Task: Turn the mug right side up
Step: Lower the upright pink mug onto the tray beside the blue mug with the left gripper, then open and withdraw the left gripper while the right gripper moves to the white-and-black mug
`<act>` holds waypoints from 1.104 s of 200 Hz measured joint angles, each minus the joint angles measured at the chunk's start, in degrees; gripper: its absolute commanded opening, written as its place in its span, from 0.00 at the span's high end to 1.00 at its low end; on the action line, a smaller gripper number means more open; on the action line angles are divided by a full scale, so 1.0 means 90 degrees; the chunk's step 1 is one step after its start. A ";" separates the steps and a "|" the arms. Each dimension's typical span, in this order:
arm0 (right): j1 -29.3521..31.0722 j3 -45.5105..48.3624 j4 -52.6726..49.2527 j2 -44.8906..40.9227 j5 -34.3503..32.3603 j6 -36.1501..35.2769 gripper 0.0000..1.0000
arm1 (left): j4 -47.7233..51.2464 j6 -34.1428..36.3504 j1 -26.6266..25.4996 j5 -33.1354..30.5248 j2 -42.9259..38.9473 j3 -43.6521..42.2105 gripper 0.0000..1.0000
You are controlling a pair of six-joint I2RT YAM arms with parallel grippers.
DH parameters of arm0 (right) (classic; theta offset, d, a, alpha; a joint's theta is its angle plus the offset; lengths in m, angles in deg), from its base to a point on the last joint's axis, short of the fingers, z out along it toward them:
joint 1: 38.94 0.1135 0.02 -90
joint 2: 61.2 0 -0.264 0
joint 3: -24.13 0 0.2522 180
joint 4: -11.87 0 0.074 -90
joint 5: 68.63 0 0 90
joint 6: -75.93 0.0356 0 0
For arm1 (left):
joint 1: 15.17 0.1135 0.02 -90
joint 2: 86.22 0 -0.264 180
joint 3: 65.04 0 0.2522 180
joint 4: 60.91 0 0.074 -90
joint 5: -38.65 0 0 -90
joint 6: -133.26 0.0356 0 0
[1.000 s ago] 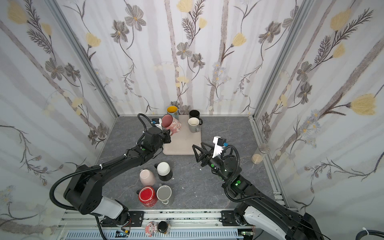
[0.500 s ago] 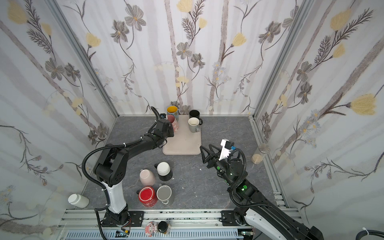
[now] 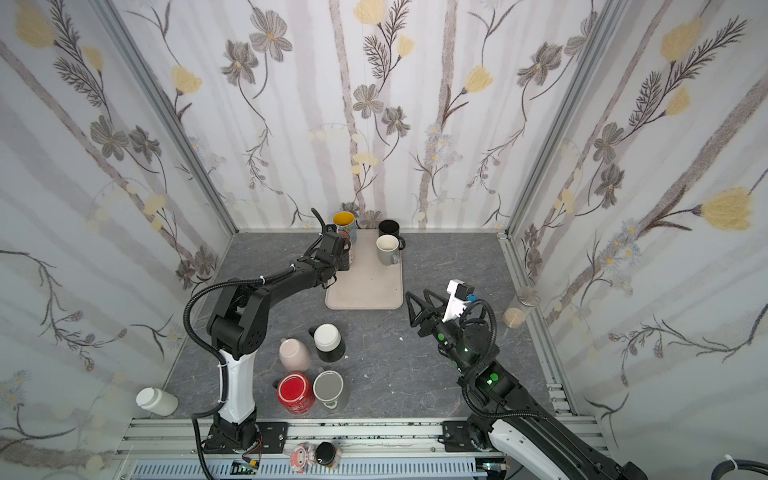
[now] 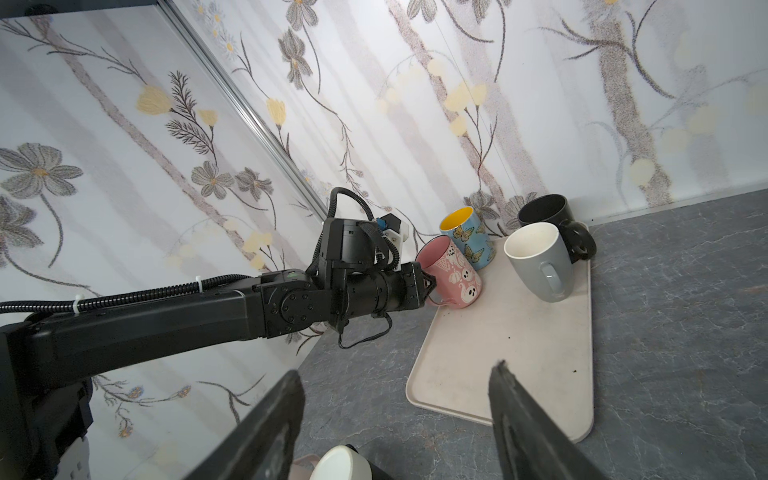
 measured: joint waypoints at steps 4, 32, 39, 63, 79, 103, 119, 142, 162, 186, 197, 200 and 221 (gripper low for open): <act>-0.0002 0.0002 -0.0005 0.0000 0.0002 0.0005 0.29 | 0.0012 0.0012 0.0000 -0.0002 0.0007 0.0015 1.00; -0.0019 0.0012 -0.0039 0.0000 0.0000 0.0015 0.28 | 0.0066 0.0005 0.0002 -0.0010 0.0022 0.0044 0.69; -0.0022 0.0017 -0.0046 0.0000 0.0002 0.0015 0.27 | 0.0046 -0.0019 0.0005 -0.0039 0.0022 0.0044 0.64; -0.0029 0.0022 -0.0056 0.0007 0.0000 0.0022 0.26 | -0.0015 -0.0063 0.0007 -0.0083 0.0000 0.0041 0.53; -0.0029 0.0022 -0.0083 0.0019 0.0002 0.0027 0.25 | -0.0073 -0.0117 0.0007 -0.0073 -0.0109 -0.0053 0.49; -0.0029 0.0022 -0.0121 0.0063 0.0005 0.0063 0.24 | -0.0192 -0.0231 0.0007 0.0075 -0.0461 -0.0294 0.45; -0.0032 0.0022 -0.0148 0.0129 0.0022 0.0063 0.23 | -0.0345 -0.0374 0.0007 0.0243 -0.0816 -0.0505 0.41; -0.0034 0.0005 -0.0182 0.0369 0.0192 0.0058 0.23 | -0.0653 -0.0612 0.0007 0.0554 -0.1489 -0.0896 0.34; -0.0034 -0.0049 -0.0185 0.0763 0.0571 -0.0073 0.23 | -0.1035 -0.0930 0.0002 0.0901 -0.2256 -0.1452 0.29; 0.0058 -0.0129 -0.0177 0.1360 0.1163 -0.0262 0.21 | -0.1489 -0.1372 0.0000 0.1328 -0.3196 -0.2317 0.20; 0.0202 -0.0148 -0.0182 0.1644 0.1365 -0.0347 0.19 | -0.1644 -0.1552 -0.0012 0.1474 -0.3626 -0.2756 0.10; 0.0248 -0.0155 -0.0197 0.1707 0.1396 -0.0372 0.19 | -0.1710 -0.1593 -0.0015 0.1513 -0.3735 -0.2871 0.07; 0.0874 -0.0376 -0.0325 0.2266 0.1501 -0.0663 0.08 | -0.1955 -0.1931 -0.0041 0.1734 -0.4563 -0.3650 0.00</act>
